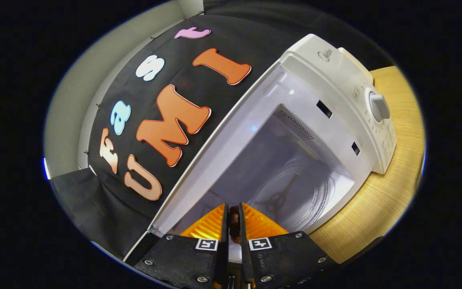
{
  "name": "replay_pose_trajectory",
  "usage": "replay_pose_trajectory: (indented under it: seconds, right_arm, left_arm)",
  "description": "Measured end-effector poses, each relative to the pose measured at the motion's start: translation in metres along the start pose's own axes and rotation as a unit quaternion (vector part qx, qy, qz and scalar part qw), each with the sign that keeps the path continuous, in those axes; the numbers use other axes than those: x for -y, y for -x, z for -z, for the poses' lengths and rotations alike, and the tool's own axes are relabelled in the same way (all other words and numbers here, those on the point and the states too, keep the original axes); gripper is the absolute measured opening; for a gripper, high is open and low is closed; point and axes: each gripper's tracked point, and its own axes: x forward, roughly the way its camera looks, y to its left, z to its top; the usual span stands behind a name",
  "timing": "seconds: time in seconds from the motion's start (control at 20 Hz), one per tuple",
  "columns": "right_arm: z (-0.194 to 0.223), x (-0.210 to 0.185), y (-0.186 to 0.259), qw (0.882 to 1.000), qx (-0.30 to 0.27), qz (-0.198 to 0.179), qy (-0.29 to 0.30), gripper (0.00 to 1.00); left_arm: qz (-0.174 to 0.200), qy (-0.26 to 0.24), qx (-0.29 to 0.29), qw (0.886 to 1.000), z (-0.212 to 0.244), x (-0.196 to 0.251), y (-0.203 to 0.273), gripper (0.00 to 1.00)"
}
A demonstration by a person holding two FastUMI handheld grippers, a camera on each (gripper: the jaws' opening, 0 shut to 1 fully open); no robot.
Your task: Open the microwave oven with the left hand, put the food in, and close the microwave oven.
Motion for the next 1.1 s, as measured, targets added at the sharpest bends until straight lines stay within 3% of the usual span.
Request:
replay_pose_trajectory:
  seconds: [0.35, 0.45, 0.5, 0.55, 0.6, 0.8, 1.1]
  right_arm:
    - [-0.013, 0.038, -0.035, 0.998, 0.019, 0.061, 0.028, 0.13]
    - [-0.012, 0.047, -0.038, 0.995, 0.014, 0.079, 0.067, 0.23]
    - [-0.009, 0.050, -0.038, 0.992, 0.001, 0.087, 0.091, 0.42]
    - [-0.008, 0.053, -0.036, 0.990, -0.005, 0.093, 0.111, 0.52]
    - [-0.010, 0.053, -0.035, 0.988, -0.006, 0.094, 0.126, 0.69]
    - [-0.019, 0.051, -0.024, 0.982, 0.001, 0.088, 0.168, 0.93]
    - [-0.030, 0.040, 0.011, 0.967, -0.004, 0.075, 0.245, 0.94]
  left_arm:
    - [-0.010, 0.003, -0.002, 1.000, 0.002, -0.007, -0.004, 0.95]
    - [-0.007, 0.003, -0.002, 1.000, 0.002, -0.005, -0.003, 0.95]
    - [-0.006, 0.002, -0.002, 1.000, 0.000, -0.003, -0.003, 0.95]
    - [-0.005, -0.001, -0.001, 1.000, -0.001, -0.002, -0.002, 0.95]
    - [-0.006, -0.003, 0.001, 1.000, -0.002, 0.000, -0.002, 0.95]
    - [-0.003, -0.010, 0.006, 1.000, -0.008, 0.005, 0.003, 0.94]
    - [0.006, -0.006, 0.009, 1.000, -0.012, 0.014, 0.008, 0.95]
